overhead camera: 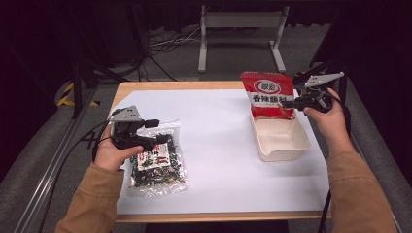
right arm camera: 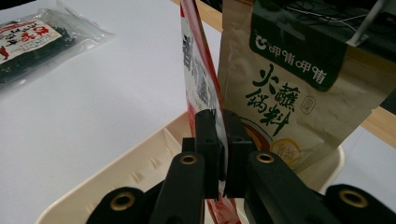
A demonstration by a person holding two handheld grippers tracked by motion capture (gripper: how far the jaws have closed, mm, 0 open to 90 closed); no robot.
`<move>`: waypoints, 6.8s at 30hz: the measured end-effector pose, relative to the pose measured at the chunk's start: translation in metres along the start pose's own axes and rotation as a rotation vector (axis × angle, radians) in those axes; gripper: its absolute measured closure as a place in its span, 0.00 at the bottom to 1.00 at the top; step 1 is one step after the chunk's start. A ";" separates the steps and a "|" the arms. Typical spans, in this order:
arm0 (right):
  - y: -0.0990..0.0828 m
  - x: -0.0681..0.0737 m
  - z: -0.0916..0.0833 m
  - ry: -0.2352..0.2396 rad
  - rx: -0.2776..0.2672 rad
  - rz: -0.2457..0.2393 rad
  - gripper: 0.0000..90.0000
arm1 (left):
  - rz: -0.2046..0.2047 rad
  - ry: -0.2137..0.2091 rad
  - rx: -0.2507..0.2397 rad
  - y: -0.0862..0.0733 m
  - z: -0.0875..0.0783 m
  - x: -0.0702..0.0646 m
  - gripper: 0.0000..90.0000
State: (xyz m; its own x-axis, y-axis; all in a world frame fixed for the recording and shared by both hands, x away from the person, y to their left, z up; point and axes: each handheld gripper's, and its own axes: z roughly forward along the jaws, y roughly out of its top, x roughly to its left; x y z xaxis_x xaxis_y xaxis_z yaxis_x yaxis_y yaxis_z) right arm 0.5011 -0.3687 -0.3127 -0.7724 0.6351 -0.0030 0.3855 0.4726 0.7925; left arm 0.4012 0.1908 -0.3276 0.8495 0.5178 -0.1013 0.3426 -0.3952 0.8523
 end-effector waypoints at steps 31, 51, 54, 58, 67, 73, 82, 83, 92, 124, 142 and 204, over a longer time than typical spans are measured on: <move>-0.022 -0.017 0.024 -0.097 0.086 0.087 0.95 | -0.024 -0.019 0.012 -0.004 0.005 0.004 0.33; -0.032 -0.014 0.027 -0.154 0.127 0.132 0.77 | -0.038 -0.036 0.014 -0.006 0.007 0.008 0.32; -0.032 -0.013 0.024 -0.168 0.111 0.142 0.62 | -0.045 -0.032 0.018 -0.007 0.007 0.009 0.32; -0.031 -0.008 0.018 -0.163 0.057 0.200 0.43 | -0.041 -0.023 0.025 -0.008 0.006 0.011 0.31; -0.028 0.001 0.000 -0.207 0.019 0.185 0.34 | -0.039 -0.019 0.028 -0.009 0.003 0.012 0.29; -0.030 0.006 -0.011 -0.219 0.019 0.174 0.33 | -0.044 0.012 0.028 -0.011 0.001 0.013 0.29; -0.028 0.027 -0.029 -0.217 0.025 0.137 0.33 | -0.038 0.051 0.038 -0.012 -0.004 0.016 0.28; -0.028 0.030 -0.030 -0.213 0.024 0.133 0.33 | -0.042 0.054 0.039 -0.012 -0.004 0.016 0.28; -0.023 0.060 -0.033 -0.174 0.000 0.091 0.33 | -0.036 0.105 0.063 -0.015 -0.006 0.021 0.27; -0.014 0.140 -0.011 -0.063 -0.030 -0.079 0.31 | -0.220 0.335 0.077 -0.053 -0.010 0.075 0.30; -0.015 0.163 0.001 -0.027 -0.034 -0.120 0.31 | -0.337 0.408 0.139 -0.074 0.001 0.101 0.31; -0.021 0.185 0.024 0.011 -0.049 -0.107 0.26 | -0.483 0.291 0.247 -0.107 0.024 0.116 0.88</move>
State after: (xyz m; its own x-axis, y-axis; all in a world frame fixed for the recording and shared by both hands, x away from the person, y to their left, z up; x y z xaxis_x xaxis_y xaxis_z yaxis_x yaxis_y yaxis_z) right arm 0.3621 -0.2464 -0.3441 -0.8131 0.5762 -0.0825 0.2762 0.5067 0.8167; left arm 0.4731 0.2751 -0.4431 0.4426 0.8544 -0.2723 0.7739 -0.2106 0.5972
